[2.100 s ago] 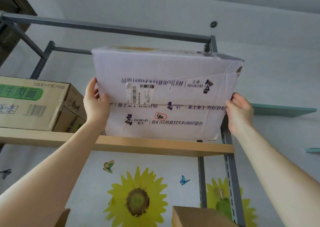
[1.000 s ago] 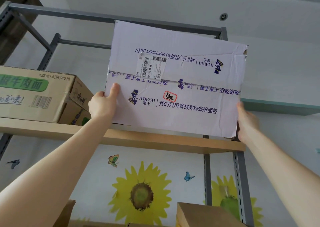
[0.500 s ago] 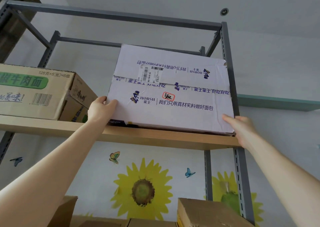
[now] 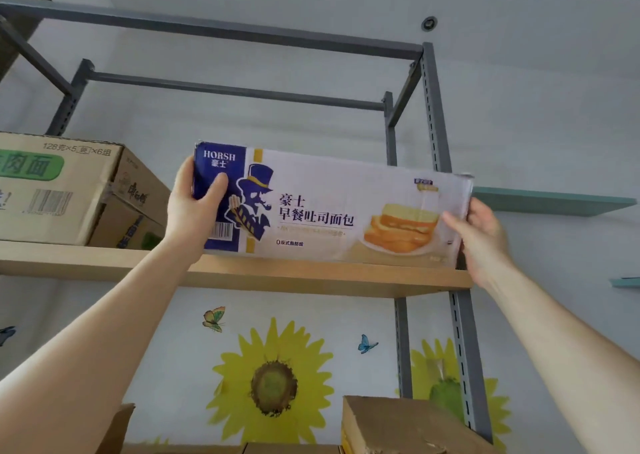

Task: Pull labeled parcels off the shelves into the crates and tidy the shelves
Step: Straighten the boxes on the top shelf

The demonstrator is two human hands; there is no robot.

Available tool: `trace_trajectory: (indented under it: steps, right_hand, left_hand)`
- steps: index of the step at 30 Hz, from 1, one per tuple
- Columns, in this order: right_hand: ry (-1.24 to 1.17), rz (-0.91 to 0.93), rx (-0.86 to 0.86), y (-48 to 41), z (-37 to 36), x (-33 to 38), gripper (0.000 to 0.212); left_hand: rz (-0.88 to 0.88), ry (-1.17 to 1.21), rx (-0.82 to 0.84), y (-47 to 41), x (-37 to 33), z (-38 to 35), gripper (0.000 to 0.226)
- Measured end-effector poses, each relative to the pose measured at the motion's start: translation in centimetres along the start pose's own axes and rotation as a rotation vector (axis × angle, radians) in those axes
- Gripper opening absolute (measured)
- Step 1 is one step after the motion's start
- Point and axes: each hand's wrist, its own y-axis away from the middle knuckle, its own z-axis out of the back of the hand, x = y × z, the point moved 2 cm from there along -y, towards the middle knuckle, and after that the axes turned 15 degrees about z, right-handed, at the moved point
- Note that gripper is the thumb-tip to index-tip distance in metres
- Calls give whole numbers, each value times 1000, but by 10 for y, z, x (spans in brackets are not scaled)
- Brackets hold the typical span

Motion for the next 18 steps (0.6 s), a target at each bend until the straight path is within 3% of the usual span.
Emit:
trace_trajectory:
  steps: [6,13,18]
  right_hand:
    - [49,40,-27,-6,4,-5,45]
    - [280,78,-38,-7,10,-9,44]
    - [522,25,-6,-4,1,-9,44]
  left_hand:
    - [80,-197,-1,-11,13,1,59]
    - [-46,-426,-30,-9,24,-19,41]
    - [73,-603,14,0,32,-22,48]
